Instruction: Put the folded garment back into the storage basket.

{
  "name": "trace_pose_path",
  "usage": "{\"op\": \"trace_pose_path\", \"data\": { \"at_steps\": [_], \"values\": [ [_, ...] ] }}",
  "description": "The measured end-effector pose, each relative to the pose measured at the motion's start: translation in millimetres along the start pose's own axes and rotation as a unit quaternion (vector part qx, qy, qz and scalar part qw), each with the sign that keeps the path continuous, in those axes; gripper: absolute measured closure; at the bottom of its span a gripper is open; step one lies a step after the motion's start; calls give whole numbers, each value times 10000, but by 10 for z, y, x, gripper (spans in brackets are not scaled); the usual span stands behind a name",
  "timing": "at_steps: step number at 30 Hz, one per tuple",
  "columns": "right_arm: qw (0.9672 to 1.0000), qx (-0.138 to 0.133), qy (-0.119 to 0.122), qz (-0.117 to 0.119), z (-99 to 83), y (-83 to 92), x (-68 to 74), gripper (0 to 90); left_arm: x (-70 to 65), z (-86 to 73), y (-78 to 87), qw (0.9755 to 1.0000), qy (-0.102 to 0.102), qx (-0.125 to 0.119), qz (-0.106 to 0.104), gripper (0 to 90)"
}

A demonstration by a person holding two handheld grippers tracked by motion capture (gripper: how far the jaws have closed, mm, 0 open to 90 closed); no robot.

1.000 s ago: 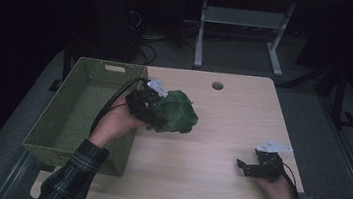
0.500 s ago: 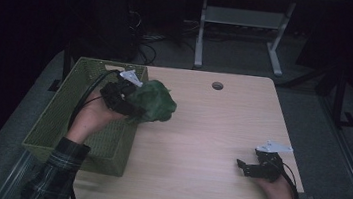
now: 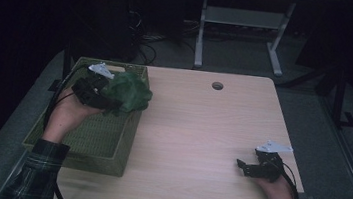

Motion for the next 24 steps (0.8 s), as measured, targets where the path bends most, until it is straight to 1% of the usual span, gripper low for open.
{"op": "trace_pose_path", "data": {
  "at_steps": [1, 6, 11, 17, 20, 24],
  "values": [
    [10000, -2, 1, 1, 0, 0, 0, 136, 36, -26, 6, 10000, 9, 11, 38, 648],
    [10000, -2, 3, 0, 0, 0, -1, 136, 193, -172, 18, 9994, 239, 81, 240, 648],
    [10000, 6, 7, 4, -1, 1, 0, 136, 347, -330, 7, 9979, 445, 168, 437, 649],
    [10000, 3, 2, 0, -1, 0, 0, 136, 458, -517, -87, 9961, 600, 331, 552, 649],
    [10000, 1, 1, 1, -1, 0, 0, 136, 490, -591, -138, 9956, 654, 386, 550, 649],
    [10000, 4, 3, 1, -1, 0, 0, 136, 528, -690, -225, 9943, 765, 473, 571, 648]
  ]
}}
Point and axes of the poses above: each handheld gripper's, and its own axes: y roughly backward along the jaws, z roughly out of its top, x roughly to its left, the point moved 10 cm from there along -y, roughly forward along the jaws, and after that the axes turned 5 degrees about y, right-handed, at the moved point
